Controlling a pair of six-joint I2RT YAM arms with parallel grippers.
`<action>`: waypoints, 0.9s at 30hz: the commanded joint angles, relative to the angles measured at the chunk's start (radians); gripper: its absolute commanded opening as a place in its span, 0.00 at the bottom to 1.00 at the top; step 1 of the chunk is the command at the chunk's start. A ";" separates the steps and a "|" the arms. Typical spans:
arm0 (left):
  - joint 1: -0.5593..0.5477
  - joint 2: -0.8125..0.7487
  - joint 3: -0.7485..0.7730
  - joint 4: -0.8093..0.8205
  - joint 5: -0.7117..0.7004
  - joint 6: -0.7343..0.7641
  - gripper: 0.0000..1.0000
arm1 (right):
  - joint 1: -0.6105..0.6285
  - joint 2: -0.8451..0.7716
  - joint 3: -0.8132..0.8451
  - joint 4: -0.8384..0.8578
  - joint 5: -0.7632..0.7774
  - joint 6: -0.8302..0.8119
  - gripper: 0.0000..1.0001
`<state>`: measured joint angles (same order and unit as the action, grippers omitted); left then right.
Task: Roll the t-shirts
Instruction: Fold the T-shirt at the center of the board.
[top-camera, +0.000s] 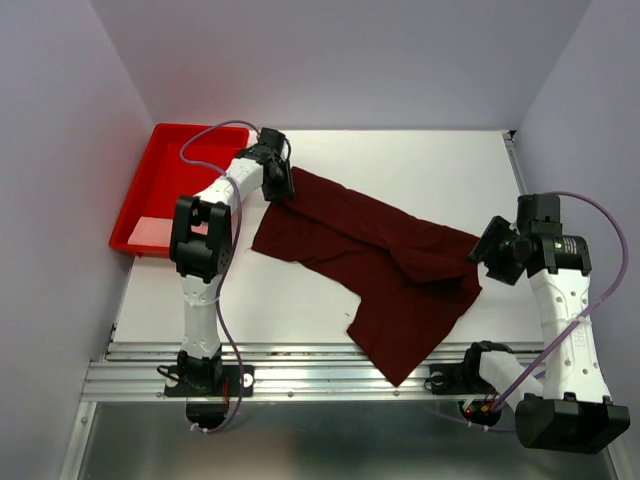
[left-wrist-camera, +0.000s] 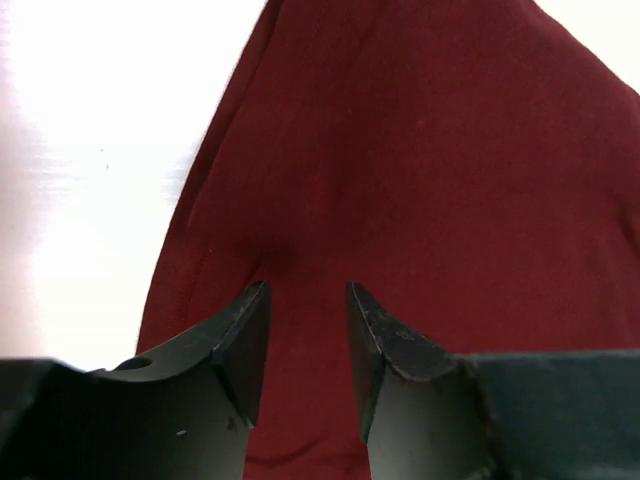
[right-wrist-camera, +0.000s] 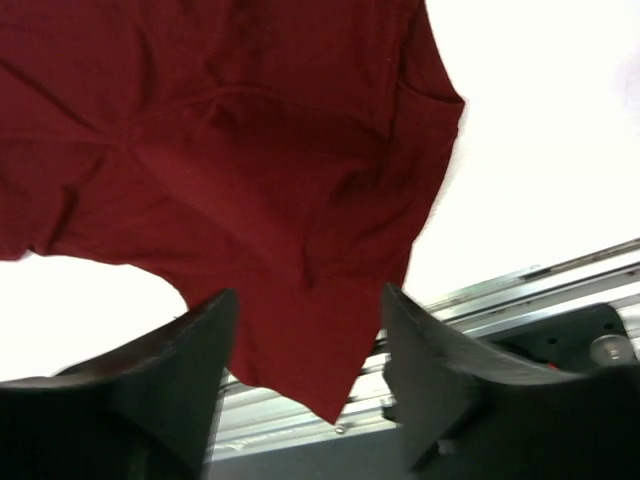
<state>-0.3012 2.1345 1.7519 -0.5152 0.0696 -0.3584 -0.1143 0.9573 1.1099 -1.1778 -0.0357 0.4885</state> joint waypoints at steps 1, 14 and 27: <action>-0.006 -0.102 0.020 -0.026 -0.020 0.015 0.48 | 0.002 -0.034 -0.027 -0.016 -0.012 0.016 0.74; -0.061 0.074 0.334 -0.065 0.045 0.024 0.47 | 0.002 0.162 -0.208 0.378 0.094 0.150 0.43; -0.065 0.266 0.376 -0.025 0.072 0.012 0.43 | -0.042 0.629 -0.139 0.684 0.226 0.098 0.36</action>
<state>-0.3767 2.4264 2.1136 -0.5362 0.1364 -0.3523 -0.1326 1.5402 0.9165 -0.6170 0.1165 0.6125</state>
